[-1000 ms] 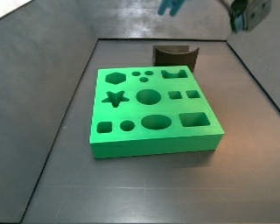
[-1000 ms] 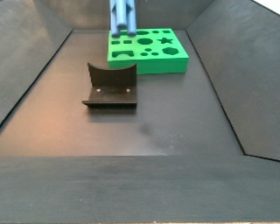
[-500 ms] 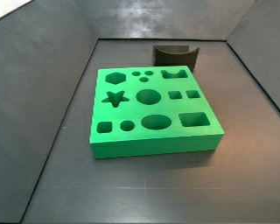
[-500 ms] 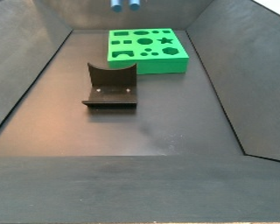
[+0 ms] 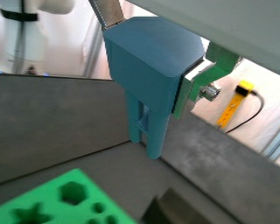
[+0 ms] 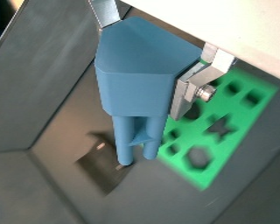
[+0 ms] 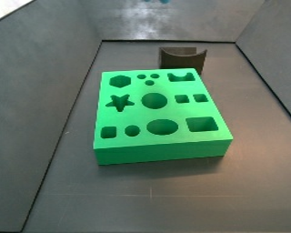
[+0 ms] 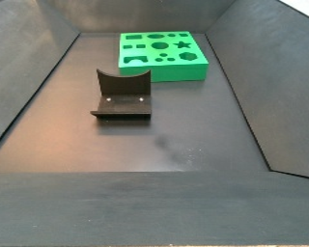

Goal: Pick up the 3 prong object. Move up. Place the 3 prong object on the fixture. Regrasp the 3 prong object. Move to above the board. Insert the 3 prong object.
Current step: Move to above the board.

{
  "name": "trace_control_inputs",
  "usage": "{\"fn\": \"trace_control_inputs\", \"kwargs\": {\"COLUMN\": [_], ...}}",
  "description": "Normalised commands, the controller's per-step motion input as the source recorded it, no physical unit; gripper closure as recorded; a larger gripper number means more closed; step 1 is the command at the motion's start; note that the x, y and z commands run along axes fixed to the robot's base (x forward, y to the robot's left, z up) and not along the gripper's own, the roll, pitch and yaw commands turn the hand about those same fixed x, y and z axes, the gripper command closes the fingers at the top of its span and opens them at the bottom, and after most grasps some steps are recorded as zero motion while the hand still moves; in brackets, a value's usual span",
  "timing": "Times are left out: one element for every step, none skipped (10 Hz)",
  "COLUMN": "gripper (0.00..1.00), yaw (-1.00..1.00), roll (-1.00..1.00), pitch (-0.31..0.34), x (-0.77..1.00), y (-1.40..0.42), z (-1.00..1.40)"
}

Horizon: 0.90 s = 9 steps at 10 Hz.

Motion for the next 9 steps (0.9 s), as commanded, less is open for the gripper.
{"fn": "trace_control_inputs", "kwargs": {"gripper": [1.0, 1.0, 1.0, 1.0, 1.0, 1.0, 1.0, 1.0, 1.0], "yaw": [-0.03, -0.03, -0.03, -0.03, -0.03, -0.03, -0.03, -0.02, -0.01], "roll": [-1.0, -1.0, -1.0, -1.0, -1.0, -1.0, -0.92, -0.63, -0.43], "pitch": [-0.054, -0.061, -0.072, -0.096, -0.117, -0.138, -0.155, -0.14, -0.122], "x": [-0.34, -0.22, -0.16, -0.14, -0.13, -0.12, -0.12, -0.11, -0.09], "y": [-0.37, -0.15, -0.05, 0.0, 0.03, 0.05, 0.05, 0.06, 0.05], "z": [0.2, 0.1, 0.05, 0.04, 0.02, 0.01, 0.01, 0.0, 0.0]}}
